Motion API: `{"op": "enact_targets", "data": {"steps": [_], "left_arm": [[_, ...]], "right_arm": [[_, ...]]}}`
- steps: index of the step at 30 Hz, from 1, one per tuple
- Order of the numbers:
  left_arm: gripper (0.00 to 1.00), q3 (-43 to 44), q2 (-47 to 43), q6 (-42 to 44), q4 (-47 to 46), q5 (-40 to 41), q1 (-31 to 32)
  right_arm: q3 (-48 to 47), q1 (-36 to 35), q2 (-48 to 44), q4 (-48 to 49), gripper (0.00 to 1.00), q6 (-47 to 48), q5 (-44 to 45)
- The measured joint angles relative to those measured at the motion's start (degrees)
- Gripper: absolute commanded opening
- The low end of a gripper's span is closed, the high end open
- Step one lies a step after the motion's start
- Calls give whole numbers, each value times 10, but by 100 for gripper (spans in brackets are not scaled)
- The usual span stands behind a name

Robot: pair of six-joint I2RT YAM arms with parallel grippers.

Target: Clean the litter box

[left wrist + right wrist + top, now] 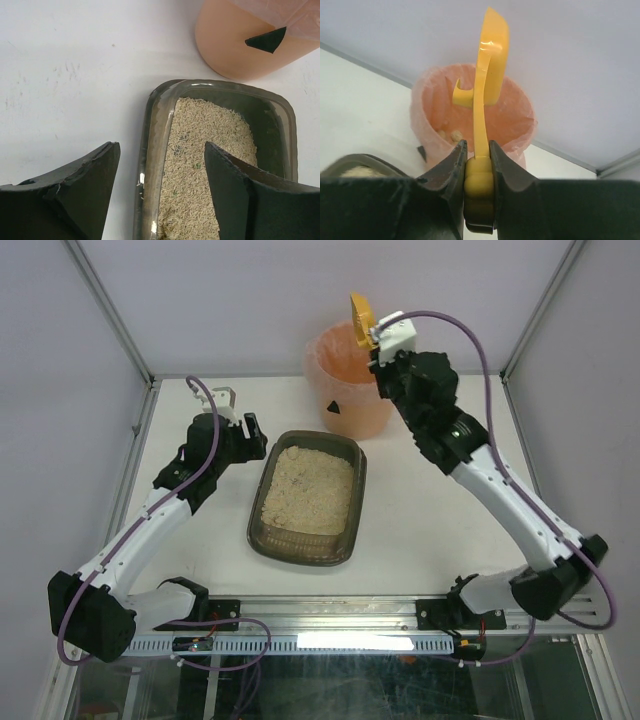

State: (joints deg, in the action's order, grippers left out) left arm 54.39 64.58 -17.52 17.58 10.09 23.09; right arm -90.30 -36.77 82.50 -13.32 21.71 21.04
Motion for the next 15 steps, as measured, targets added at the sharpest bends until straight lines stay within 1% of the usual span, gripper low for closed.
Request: {"op": "enact_targets", "data": {"steps": [4, 8, 12, 15], "left_arm": [[73, 0, -1, 0, 0, 3, -7], [74, 0, -9, -1, 0, 10, -7], [75, 0, -25, -1, 0, 17, -10], [76, 0, -33, -1, -1, 18, -12]], "right_arm": [[78, -1, -136, 49, 0, -96, -68], [121, -1, -242, 80, 1, -201, -145], [156, -1, -290, 91, 3, -299, -216], [200, -1, -298, 82, 2, -361, -253]]}}
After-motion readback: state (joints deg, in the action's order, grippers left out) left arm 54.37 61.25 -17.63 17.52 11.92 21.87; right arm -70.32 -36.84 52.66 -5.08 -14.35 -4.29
